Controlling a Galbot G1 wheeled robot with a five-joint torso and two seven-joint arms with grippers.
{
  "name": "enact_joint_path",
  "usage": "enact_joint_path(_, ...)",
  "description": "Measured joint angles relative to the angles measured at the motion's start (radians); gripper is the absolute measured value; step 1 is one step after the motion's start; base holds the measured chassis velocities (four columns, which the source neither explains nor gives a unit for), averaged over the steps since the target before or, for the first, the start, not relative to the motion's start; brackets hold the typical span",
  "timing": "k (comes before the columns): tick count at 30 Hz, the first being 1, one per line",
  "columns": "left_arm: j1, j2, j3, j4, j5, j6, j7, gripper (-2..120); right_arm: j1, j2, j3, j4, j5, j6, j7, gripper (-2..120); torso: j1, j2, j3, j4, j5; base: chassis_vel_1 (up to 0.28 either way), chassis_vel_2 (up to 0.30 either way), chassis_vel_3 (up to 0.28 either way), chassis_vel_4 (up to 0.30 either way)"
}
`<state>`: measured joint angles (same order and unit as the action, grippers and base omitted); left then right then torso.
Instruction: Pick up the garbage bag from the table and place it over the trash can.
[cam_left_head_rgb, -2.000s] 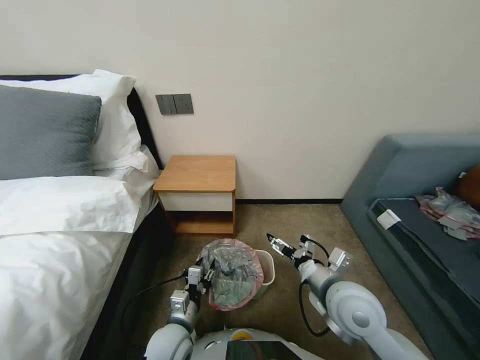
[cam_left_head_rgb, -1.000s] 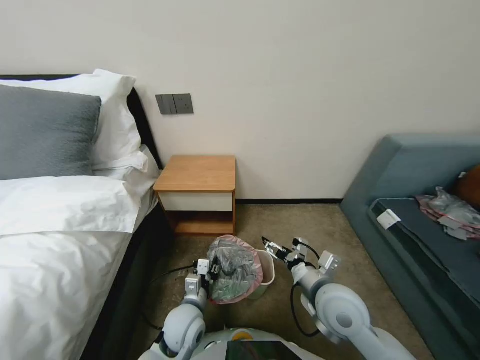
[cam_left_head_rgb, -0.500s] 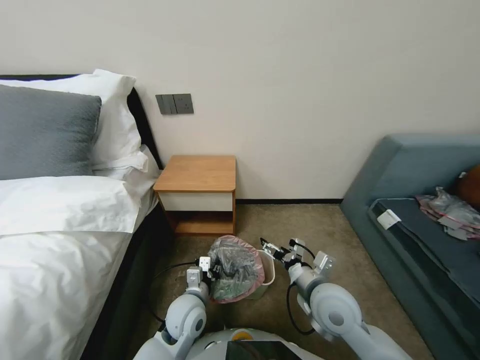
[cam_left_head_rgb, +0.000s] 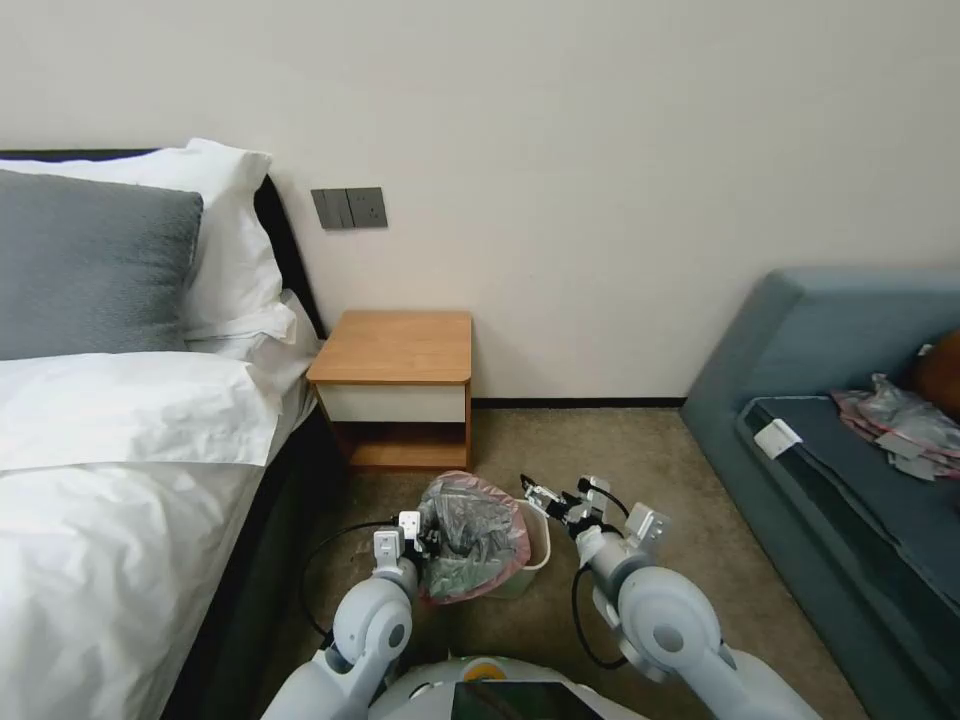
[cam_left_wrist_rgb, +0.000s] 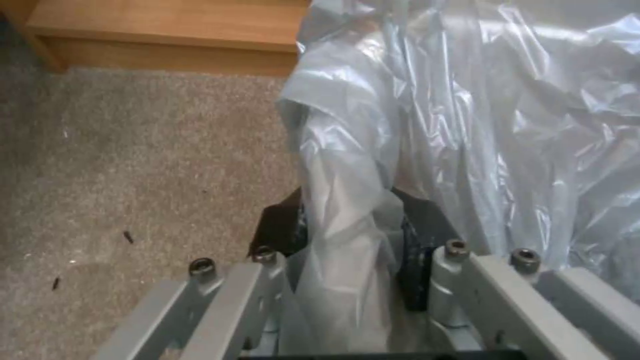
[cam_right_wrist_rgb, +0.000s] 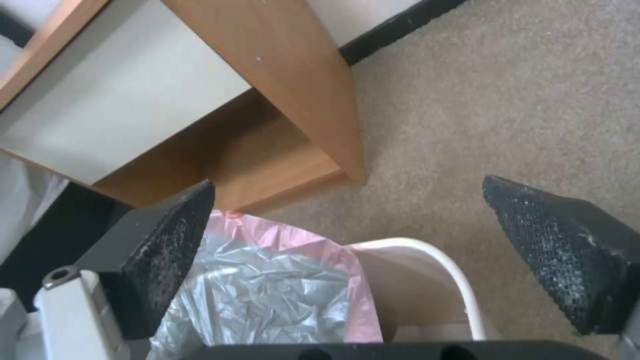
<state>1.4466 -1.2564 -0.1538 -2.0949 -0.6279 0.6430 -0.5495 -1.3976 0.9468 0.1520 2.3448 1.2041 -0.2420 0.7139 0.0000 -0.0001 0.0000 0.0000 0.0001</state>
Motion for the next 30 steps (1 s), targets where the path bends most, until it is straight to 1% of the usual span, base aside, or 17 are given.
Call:
enact_joint_path(4,0.003,-0.001,-0.002,0.003,-0.001,-0.002,-0.003,20,0.001,0.0,0.004,0.002,-0.003,0.001,-0.005,100,0.0,0.0,0.0,0.0,0.0001,0.0,0.0,0.0,0.0)
enact_joint_path(8,0.008,-0.007,0.001,0.007,0.001,-0.022,-0.01,5,0.0,-0.002,0.008,0.009,-0.015,0.003,-0.013,100,0.0,0.0,0.0,0.0,-0.0001,0.0,0.0,0.0,0.0)
enact_joint_path(10,0.01,-0.008,0.0,0.007,0.001,-0.029,-0.012,5,-0.001,-0.003,0.009,0.011,-0.021,0.004,-0.017,100,0.0,0.0,0.0,-0.0002,-0.0002,0.0,0.0,0.0,0.0)
enact_joint_path(12,0.026,-0.01,-0.007,0.009,0.001,-0.093,0.0,5,-0.001,-0.008,0.023,0.02,-0.034,0.004,-0.043,100,0.0,0.0,0.0,-0.0002,-0.0003,0.0,0.0,0.0,0.0)
enact_joint_path(13,0.026,-0.01,-0.007,0.009,0.001,-0.093,0.0,5,-0.001,-0.008,0.023,0.02,-0.034,0.004,-0.043,100,0.0,0.0,0.0,-0.0002,-0.0003,0.0,0.0,0.0,0.0)
enact_joint_path(14,0.034,-0.011,-0.011,0.012,0.007,-0.128,0.014,5,0.0,-0.011,0.029,0.023,-0.038,0.004,-0.057,100,0.0,0.0,0.0,-0.0003,-0.0005,0.0,0.0,0.0,0.0)
enact_joint_path(15,0.048,-0.012,-0.022,0.019,0.035,-0.203,0.049,5,0.004,-0.015,0.039,0.027,-0.045,0.002,-0.09,100,0.0,0.0,0.0,-0.0003,-0.0006,0.0,0.0,0.0,0.0)
enact_joint_path(16,0.052,-0.013,-0.027,0.022,0.046,-0.225,0.061,5,0.006,-0.017,0.042,0.028,-0.046,0.002,-0.101,100,0.0,0.0,0.0,-0.0003,-0.0006,0.0,0.0,0.0,0.0)
enact_joint_path(17,0.072,-0.015,-0.05,0.03,0.096,-0.309,0.107,5,0.018,-0.024,0.049,0.029,-0.047,-0.005,-0.142,100,0.0,0.0,0.0,-0.0002,-0.0001,0.0,0.0,0.0,0.0)
enact_joint_path(18,0.072,-0.015,-0.05,0.03,0.096,-0.309,0.107,5,0.018,-0.024,0.049,0.029,-0.047,-0.005,-0.142,100,0.0,0.0,0.0,-0.0002,-0.0001,0.0,0.0,0.0,0.0)
enact_joint_path(21,0.1,-0.017,-0.086,0.034,0.144,-0.415,0.163,5,0.062,-0.054,0.049,0.032,-0.059,-0.026,-0.212,100,0.0,0.0,0.0,0.0002,-0.0002,0.0,0.0,0.0,0.0)
enact_joint_path(23,0.106,-0.017,-0.096,0.032,0.152,-0.436,0.175,5,0.071,-0.064,0.049,0.032,-0.068,-0.032,-0.235,100,0.0,0.0,0.0,0.0002,-0.0003,0.0,0.0,0.0,0.0)
enact_joint_path(24,0.111,-0.017,-0.106,0.028,0.161,-0.454,0.186,4,0.077,-0.075,0.049,0.034,-0.079,-0.039,-0.261,100,0.0,0.0,0.0,0.0001,-0.0001,0.0,0.0,0.0,0.0)
enact_joint_path(26,0.133,-0.019,-0.135,0.017,0.196,-0.522,0.226,4,0.088,-0.124,0.054,0.039,-0.139,-0.068,-0.386,100,0.0,0.0,0.0,0.0001,-0.0001,0.0,0.0,0.0,0.0)
enact_joint_path(27,0.133,-0.019,-0.135,0.017,0.196,-0.522,0.226,4,0.088,-0.124,0.054,0.039,-0.139,-0.068,-0.386,100,0.0,0.0,0.0,0.0001,-0.0001,0.0,0.0,0.0,0.0)
enact_joint_path(29,0.146,-0.022,-0.15,0.013,0.226,-0.571,0.242,4,0.091,-0.155,0.056,0.044,-0.185,-0.09,-0.482,100,0.0,0.0,0.0,-0.0002,-0.0002,0.0,0.0,0.0,0.0)
enact_joint_path(30,0.146,-0.022,-0.15,0.013,0.226,-0.571,0.242,4,0.091,-0.155,0.056,0.044,-0.185,-0.09,-0.482,100,0.0,0.0,0.0,-0.0002,-0.0002,0.0,0.0,0.0,0.0)
